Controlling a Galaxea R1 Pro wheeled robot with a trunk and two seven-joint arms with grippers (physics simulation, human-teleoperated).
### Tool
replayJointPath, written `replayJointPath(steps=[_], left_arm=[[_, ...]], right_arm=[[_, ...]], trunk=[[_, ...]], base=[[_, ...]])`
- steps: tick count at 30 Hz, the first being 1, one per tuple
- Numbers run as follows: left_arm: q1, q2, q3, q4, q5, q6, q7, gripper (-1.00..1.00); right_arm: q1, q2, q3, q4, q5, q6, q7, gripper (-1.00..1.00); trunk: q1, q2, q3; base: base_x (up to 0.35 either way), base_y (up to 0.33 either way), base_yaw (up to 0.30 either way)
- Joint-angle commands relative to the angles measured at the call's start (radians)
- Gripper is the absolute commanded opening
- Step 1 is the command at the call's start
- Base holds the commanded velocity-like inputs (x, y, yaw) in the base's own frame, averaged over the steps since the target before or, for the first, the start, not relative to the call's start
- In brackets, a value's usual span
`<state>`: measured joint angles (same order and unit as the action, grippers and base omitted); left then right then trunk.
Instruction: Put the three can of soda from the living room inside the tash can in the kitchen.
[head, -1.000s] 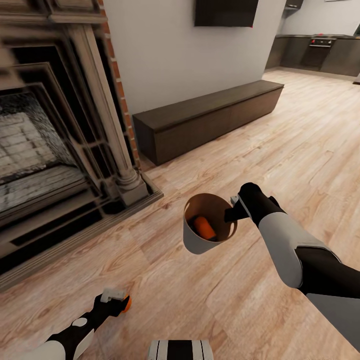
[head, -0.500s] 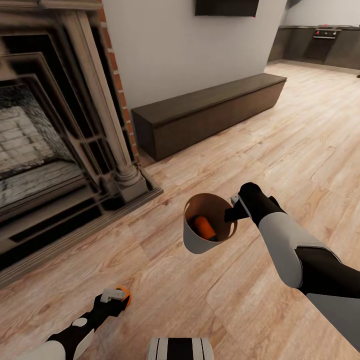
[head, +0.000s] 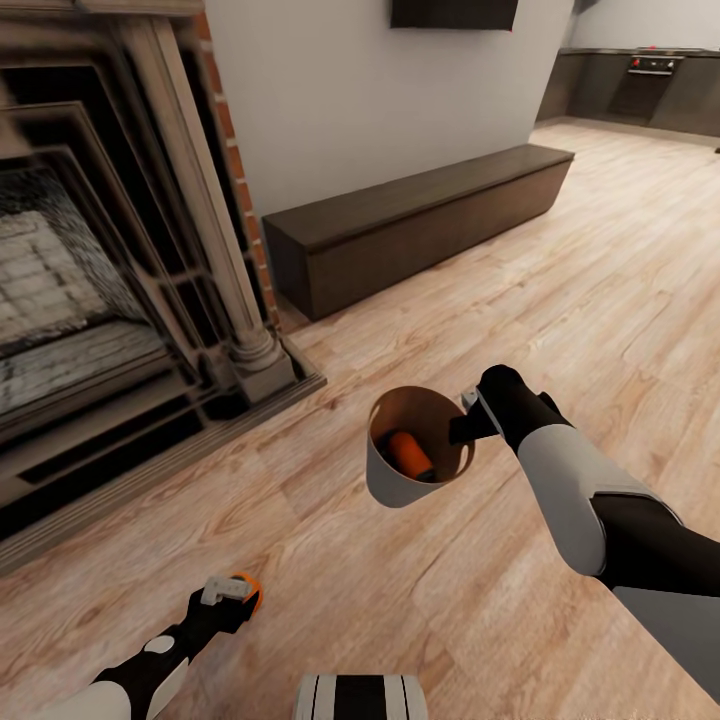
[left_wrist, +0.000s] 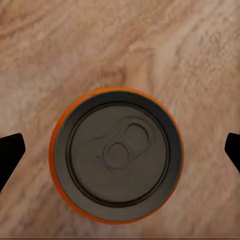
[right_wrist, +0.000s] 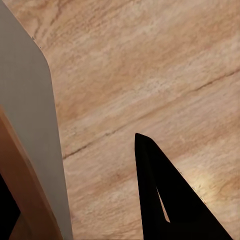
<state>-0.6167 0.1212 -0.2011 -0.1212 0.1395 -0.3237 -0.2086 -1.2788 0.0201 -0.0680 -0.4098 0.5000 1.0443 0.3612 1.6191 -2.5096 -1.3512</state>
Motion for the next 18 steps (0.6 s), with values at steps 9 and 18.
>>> replayJointPath(steps=[9, 18], left_arm=[[0.0, 0.0, 0.0, -0.001, 0.001, 0.0, -0.001, 1.0], [0.0, 0.001, 0.001, -0.002, 0.004, -0.001, 0.0, 1.0]], right_arm=[[-0.001, 0.0, -0.003, 0.0, -0.026, 0.003, 0.002, -1.0], [-0.001, 0.0, -0.002, 0.0, -0.026, 0.003, 0.002, -1.0]], trunk=[[0.002, -0.001, -0.019], [0.002, -0.001, -0.019]], base=[[0.0, 0.0, 0.0], [0.0, 0.0, 0.0]])
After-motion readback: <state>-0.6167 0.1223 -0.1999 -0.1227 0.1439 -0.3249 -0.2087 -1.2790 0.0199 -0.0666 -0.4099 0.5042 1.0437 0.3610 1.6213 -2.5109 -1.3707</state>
